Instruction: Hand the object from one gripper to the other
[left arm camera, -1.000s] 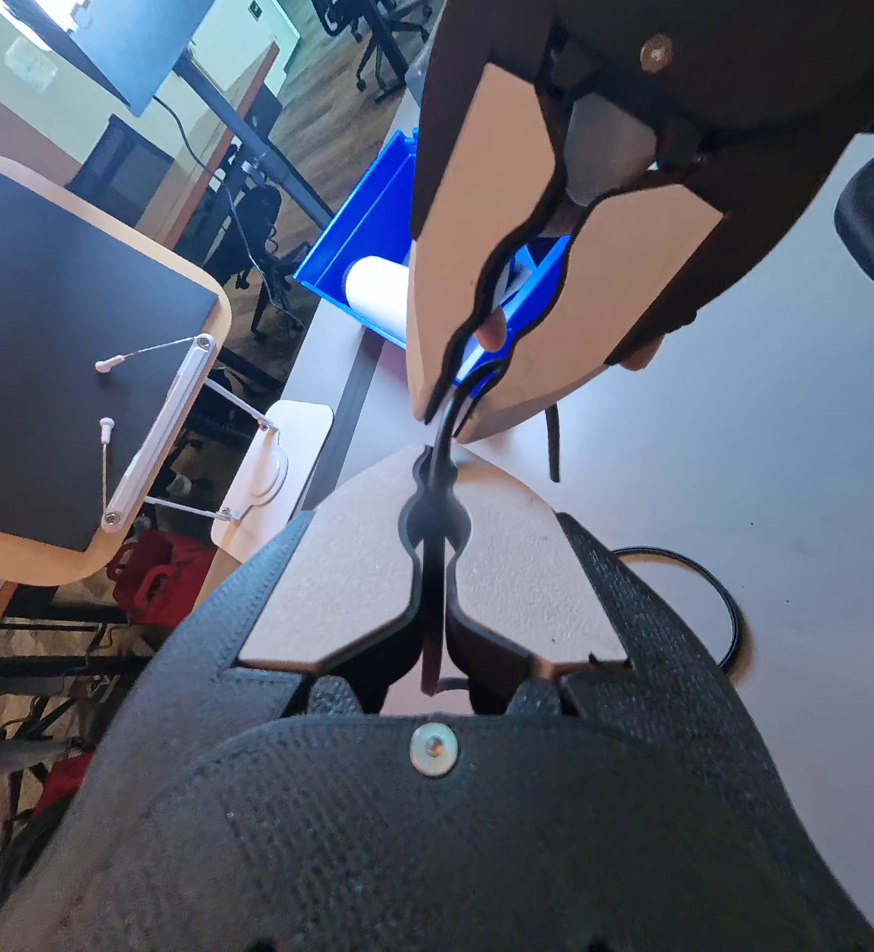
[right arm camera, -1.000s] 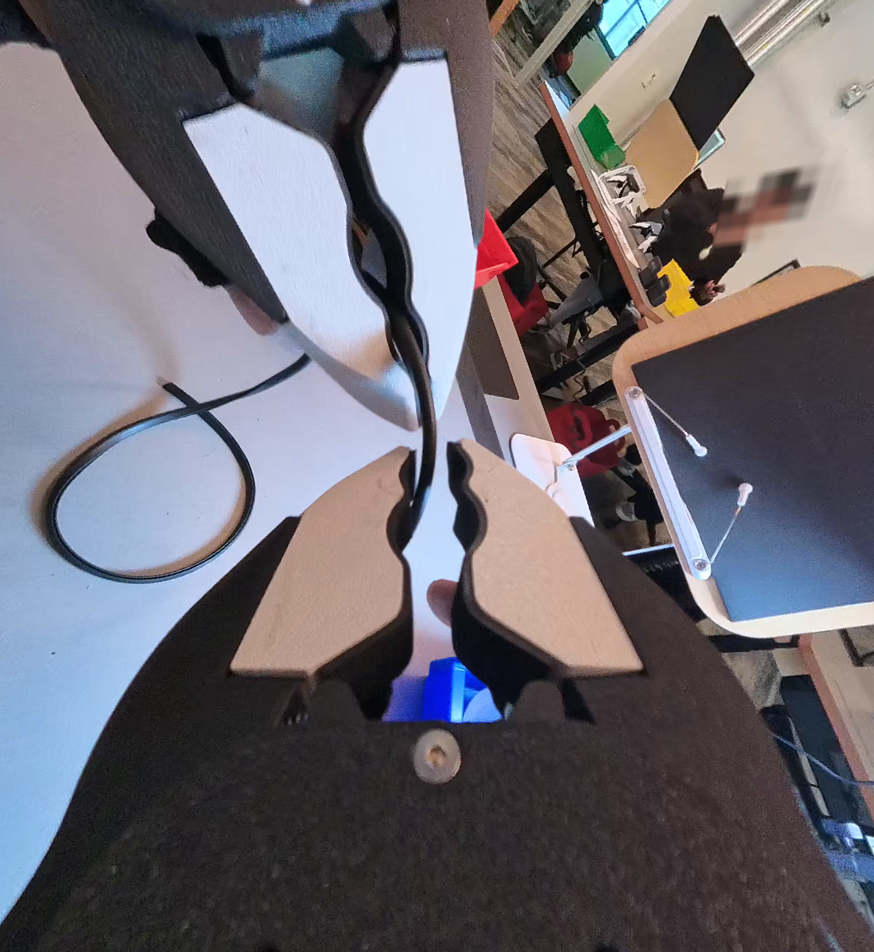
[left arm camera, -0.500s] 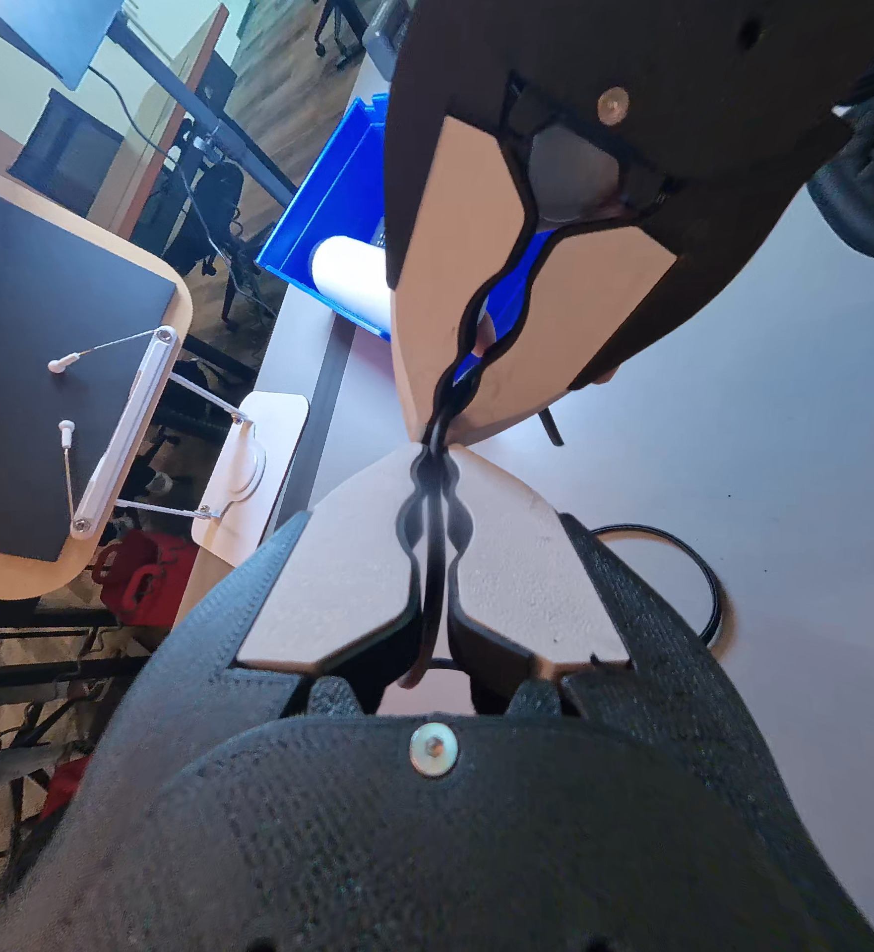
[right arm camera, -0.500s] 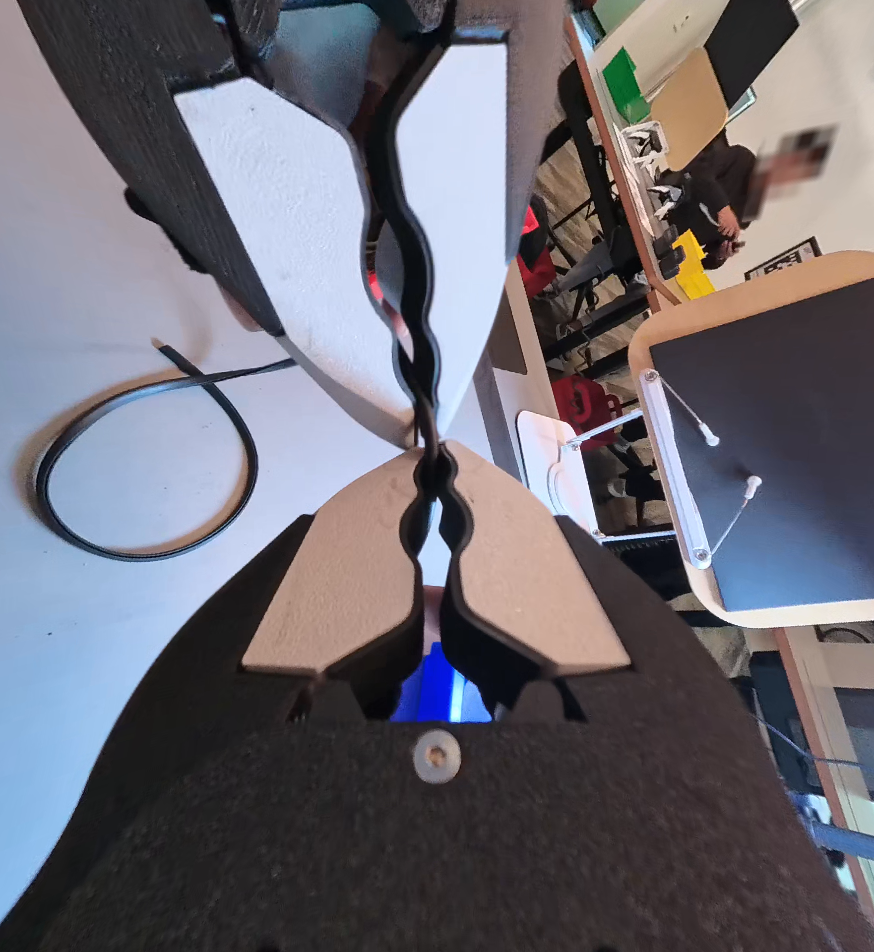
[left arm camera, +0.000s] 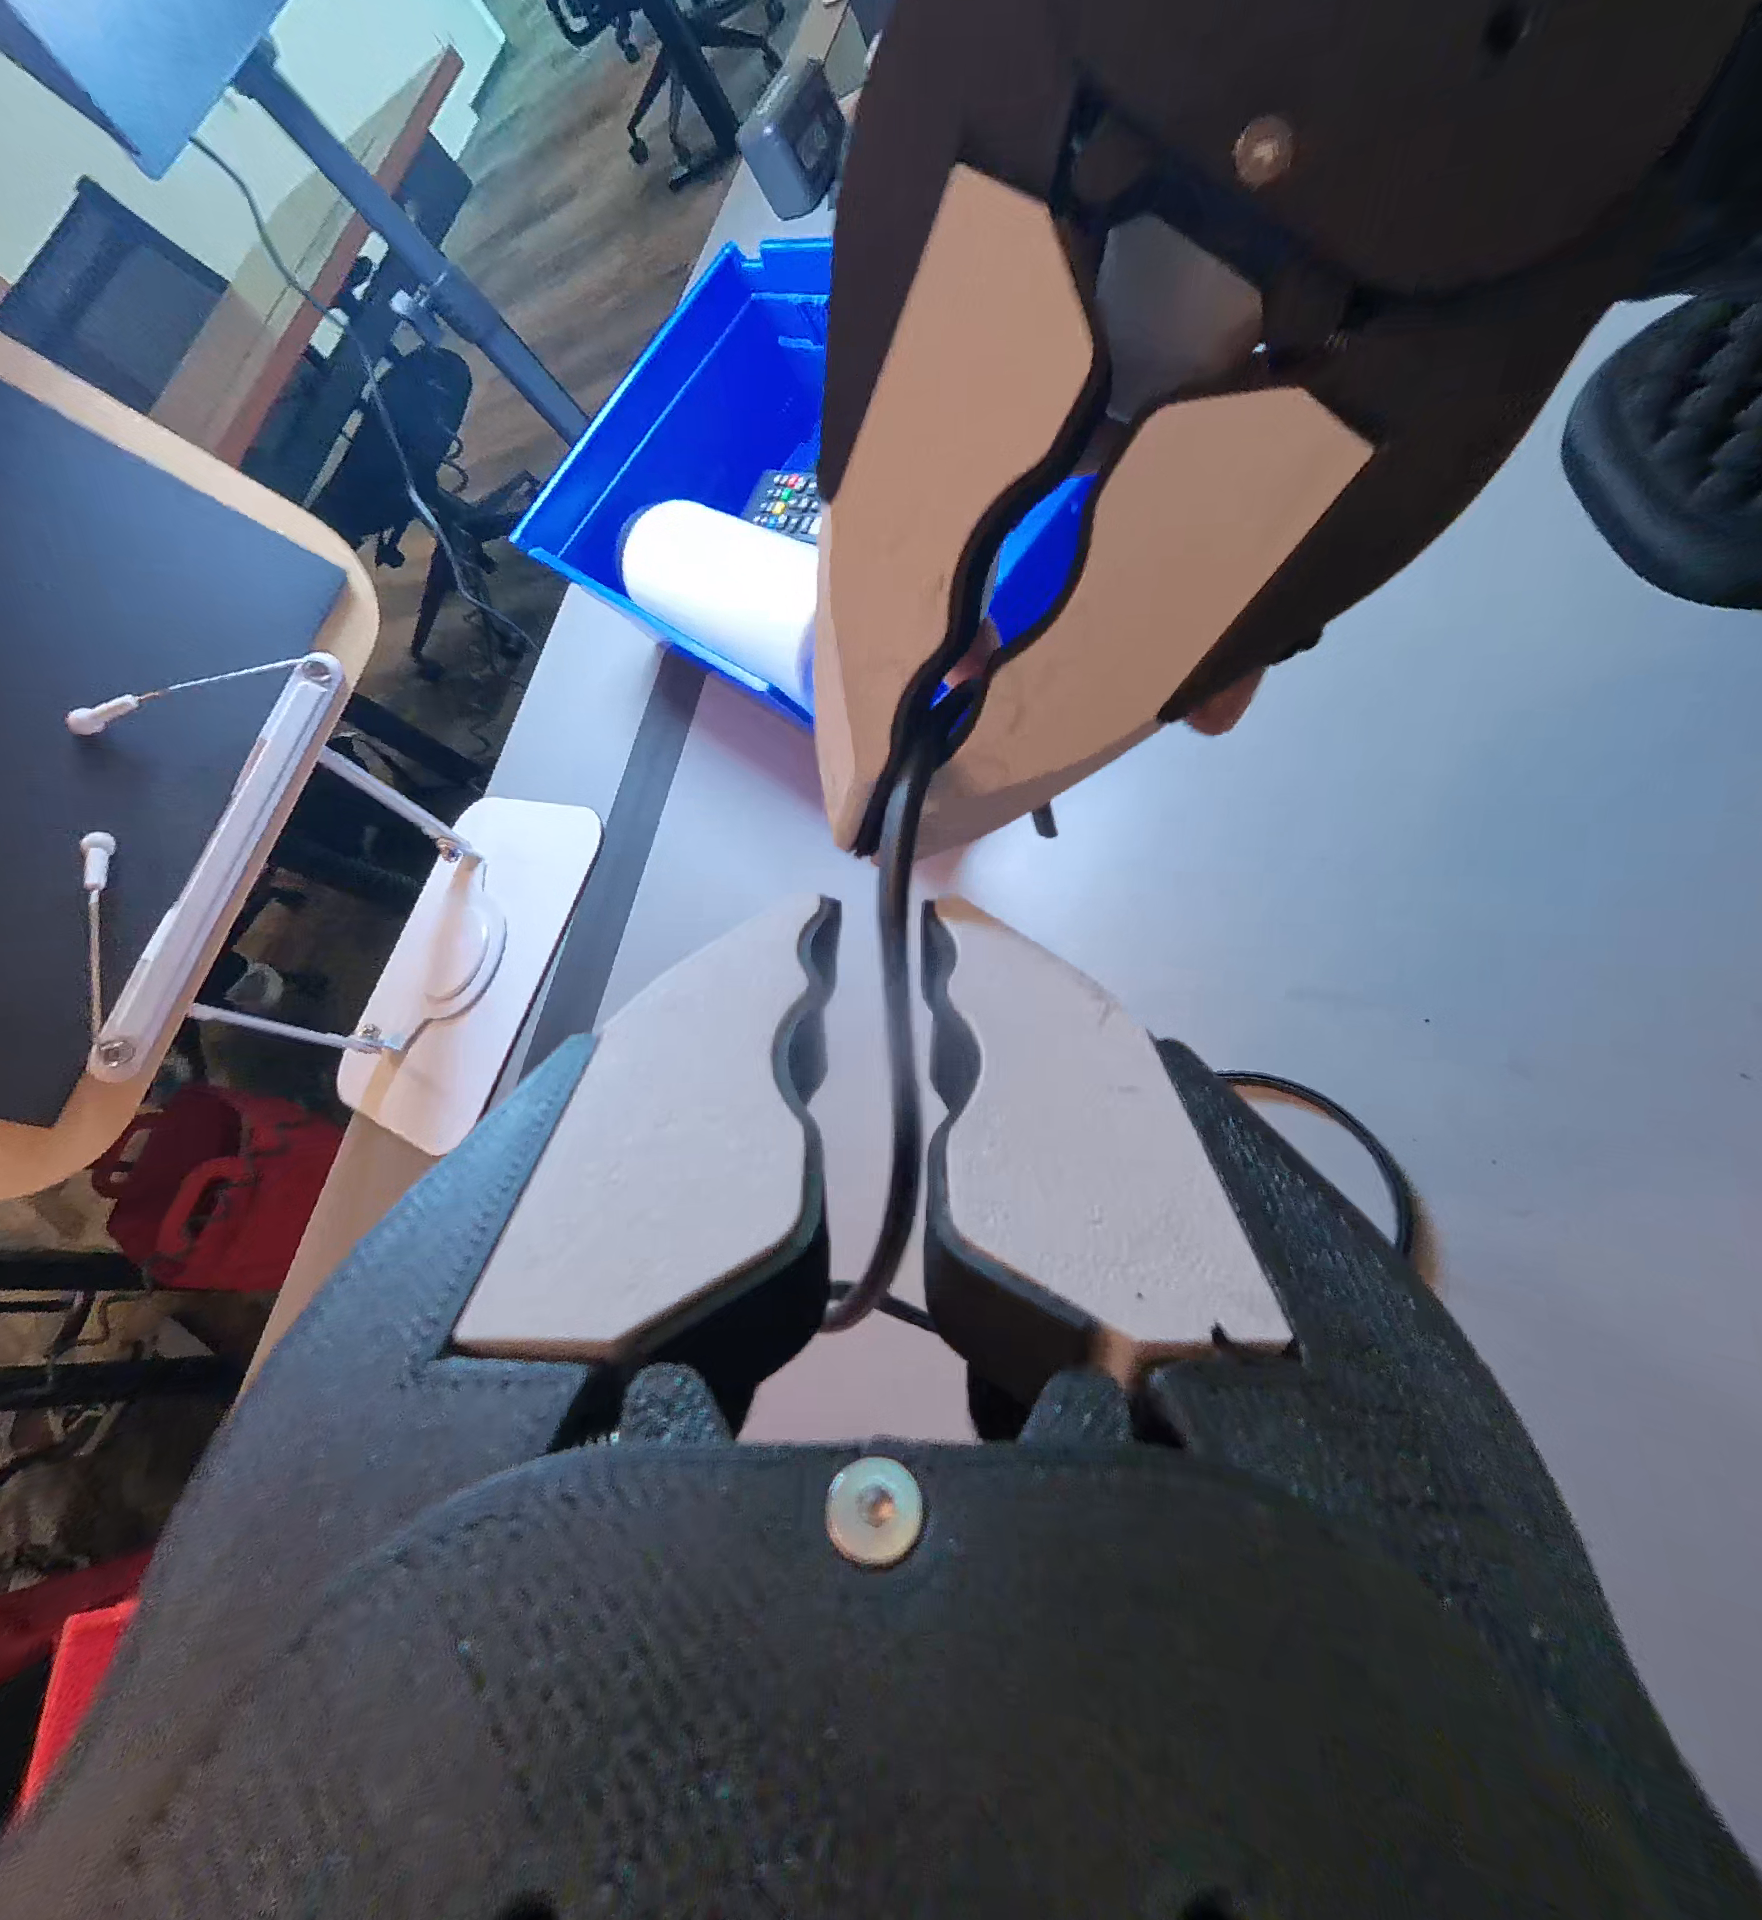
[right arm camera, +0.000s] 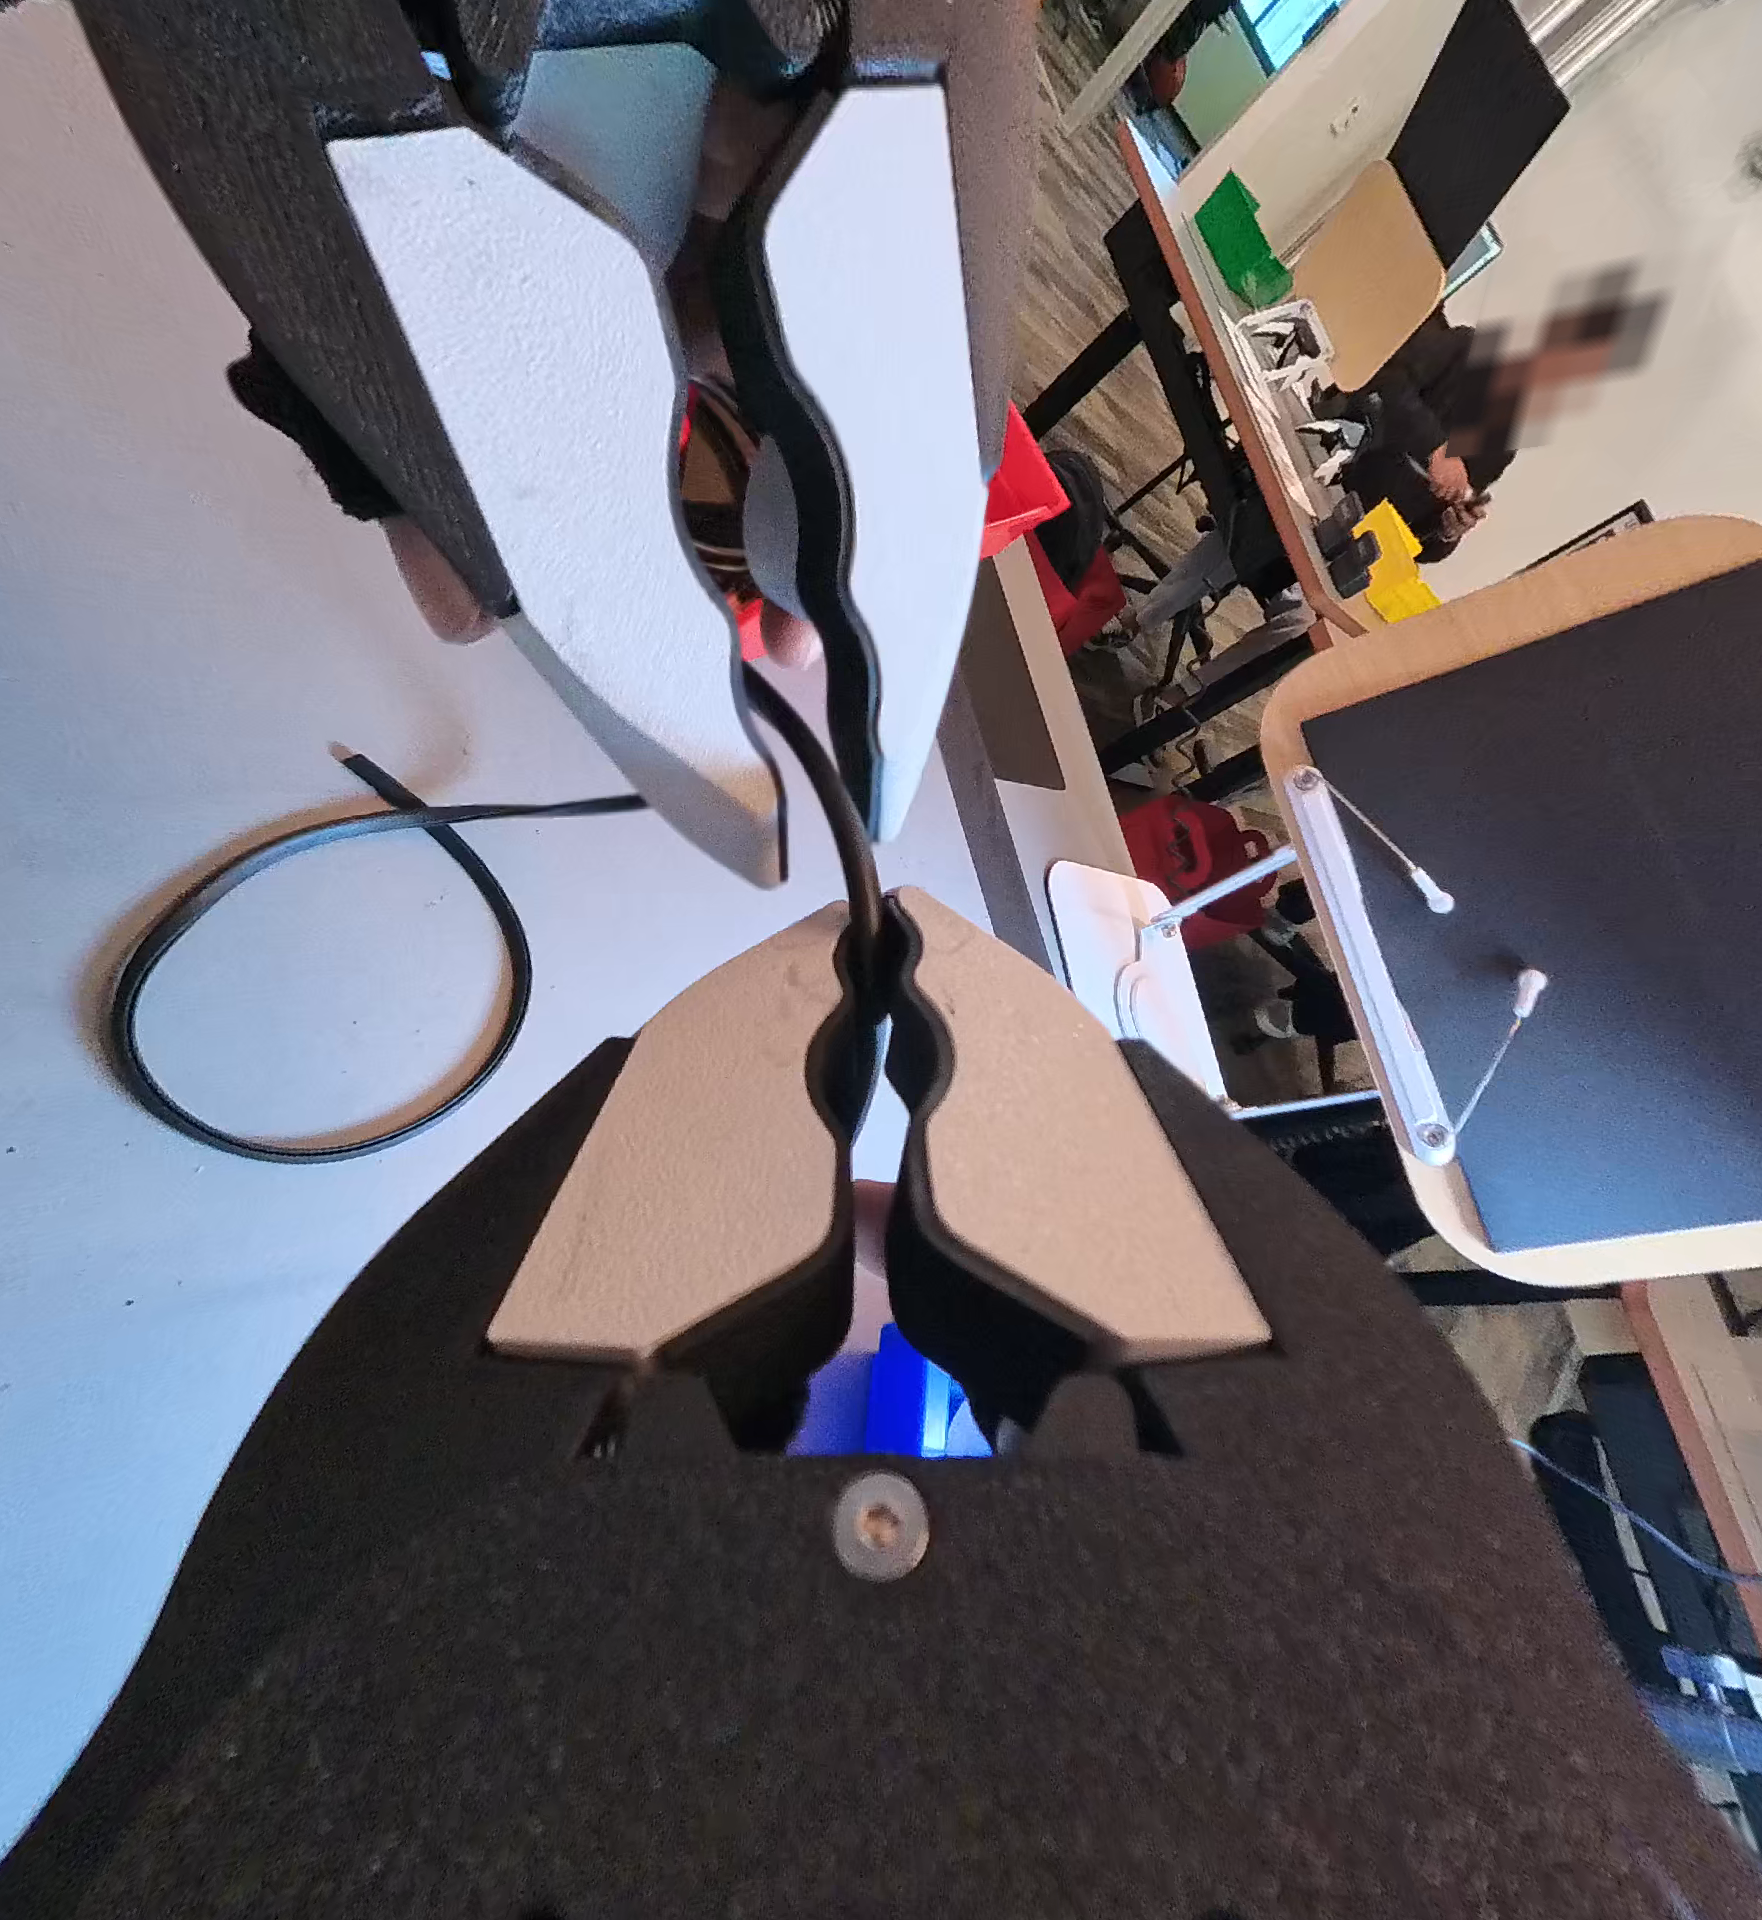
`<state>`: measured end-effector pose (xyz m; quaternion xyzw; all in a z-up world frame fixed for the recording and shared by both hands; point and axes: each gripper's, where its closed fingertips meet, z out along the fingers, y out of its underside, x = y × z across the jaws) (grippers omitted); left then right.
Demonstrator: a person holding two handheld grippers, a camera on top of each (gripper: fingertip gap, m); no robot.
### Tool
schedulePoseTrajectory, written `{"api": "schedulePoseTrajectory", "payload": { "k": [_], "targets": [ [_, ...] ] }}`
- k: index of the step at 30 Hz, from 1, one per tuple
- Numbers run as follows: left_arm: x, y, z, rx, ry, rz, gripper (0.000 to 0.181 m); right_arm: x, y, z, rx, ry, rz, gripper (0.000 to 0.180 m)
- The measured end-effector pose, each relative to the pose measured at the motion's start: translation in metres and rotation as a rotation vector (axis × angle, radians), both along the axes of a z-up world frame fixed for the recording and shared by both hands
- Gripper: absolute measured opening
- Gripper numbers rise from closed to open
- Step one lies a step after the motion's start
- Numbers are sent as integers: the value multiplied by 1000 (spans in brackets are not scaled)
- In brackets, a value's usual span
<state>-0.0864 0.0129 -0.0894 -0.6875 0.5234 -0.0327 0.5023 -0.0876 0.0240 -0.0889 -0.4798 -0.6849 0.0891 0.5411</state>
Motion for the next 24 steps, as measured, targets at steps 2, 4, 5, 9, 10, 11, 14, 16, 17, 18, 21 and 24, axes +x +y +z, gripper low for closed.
{"api": "schedulePoseTrajectory", "payload": {
  "k": [2,4,5,9,10,11,14,16,17,18,21,24],
  "targets": [
    [4,-2,-2,9,16,-11,12,-2,-3,-1,2,-6,11,0],
    [4,-1,-4,18,43,-7,8,-2,-4,0,11,-8,15,0],
    [4,-2,-4,16,39,-12,6,-2,-5,1,10,-1,21,0],
    [3,-3,4,28,2,-20,3,1,-3,8,-5,31,22,1],
    [1,-2,5,33,3,-17,3,3,0,8,-6,31,14,6],
    [0,-2,6,35,0,-17,3,4,2,7,-11,33,12,8],
    [0,-2,6,27,-5,-18,3,3,2,2,-10,13,29,0],
    [-2,-1,2,15,7,-10,3,1,0,2,15,1,33,0],
    [-3,-1,0,3,14,-5,4,1,-1,1,15,-3,32,0],
    [-3,0,-2,-2,19,0,4,0,-2,1,10,-4,32,0],
    [3,-1,-6,-5,25,-14,11,-2,-4,0,16,-9,32,0],
    [6,-1,-8,7,37,-25,10,-3,-6,-1,15,-19,41,0]
  ]
}}
